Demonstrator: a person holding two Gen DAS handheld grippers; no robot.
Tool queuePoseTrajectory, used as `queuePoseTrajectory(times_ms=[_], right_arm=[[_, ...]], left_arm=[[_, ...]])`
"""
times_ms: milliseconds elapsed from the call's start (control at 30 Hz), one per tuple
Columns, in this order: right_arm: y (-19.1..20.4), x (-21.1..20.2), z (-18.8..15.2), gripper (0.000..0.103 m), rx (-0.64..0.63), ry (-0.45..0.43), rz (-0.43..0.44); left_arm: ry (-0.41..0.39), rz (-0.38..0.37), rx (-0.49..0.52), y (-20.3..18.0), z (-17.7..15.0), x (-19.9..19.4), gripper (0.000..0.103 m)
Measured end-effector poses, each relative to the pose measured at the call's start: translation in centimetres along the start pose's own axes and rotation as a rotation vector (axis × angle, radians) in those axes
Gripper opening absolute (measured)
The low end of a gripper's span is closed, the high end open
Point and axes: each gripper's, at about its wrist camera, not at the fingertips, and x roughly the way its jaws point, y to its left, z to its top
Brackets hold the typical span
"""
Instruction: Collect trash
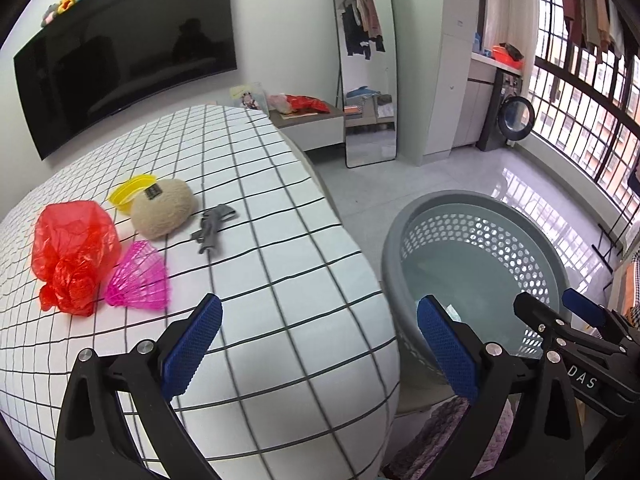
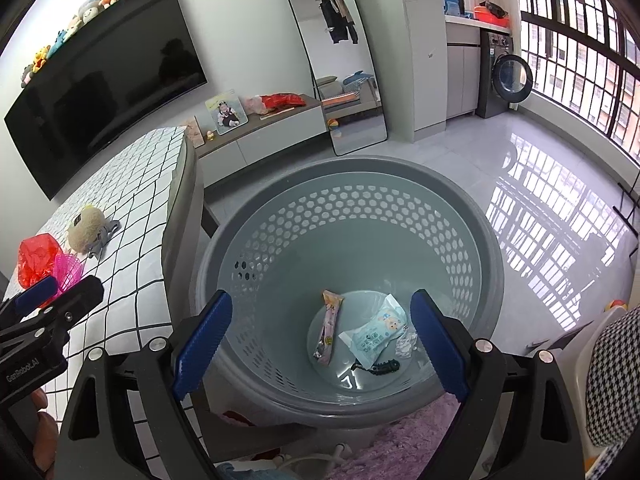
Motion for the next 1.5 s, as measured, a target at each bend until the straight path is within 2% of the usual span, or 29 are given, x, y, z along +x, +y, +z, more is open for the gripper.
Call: queuePoseTrajectory(times_ms=[233,500,1000,1233,1500], right_arm=[[2.4,-1.0,-0.1,0.087,-0.021,-0.043,0.004],[6.5,-1.3,0.5,0.087,-0.096,-0.026,0.099],[17.8,-0.7,1.0,0.087,-0.292,-0.043,0.255],[23.7,0.7,-0.2,0.087,-0.411,0.028,0.337],[29.2,2.6,-1.6,0.086,-0.534,0.078,0.337]], left_arm=[[-0.009,0.036,-0.039,3.1,-0.6,-0.9,0.096],[-0.035,0.081,-0.088,7.1,-1.2,-2.5,0.096],[-0.063,0.193,-0.199,16.2,-3.1,-5.3,0.096],[-0.051,0.275,-0.268,21.1,-5.2,-5.8,0.096],[-0.046,0.333,-0.321,24.7,-6.8,-6.2,0.096]])
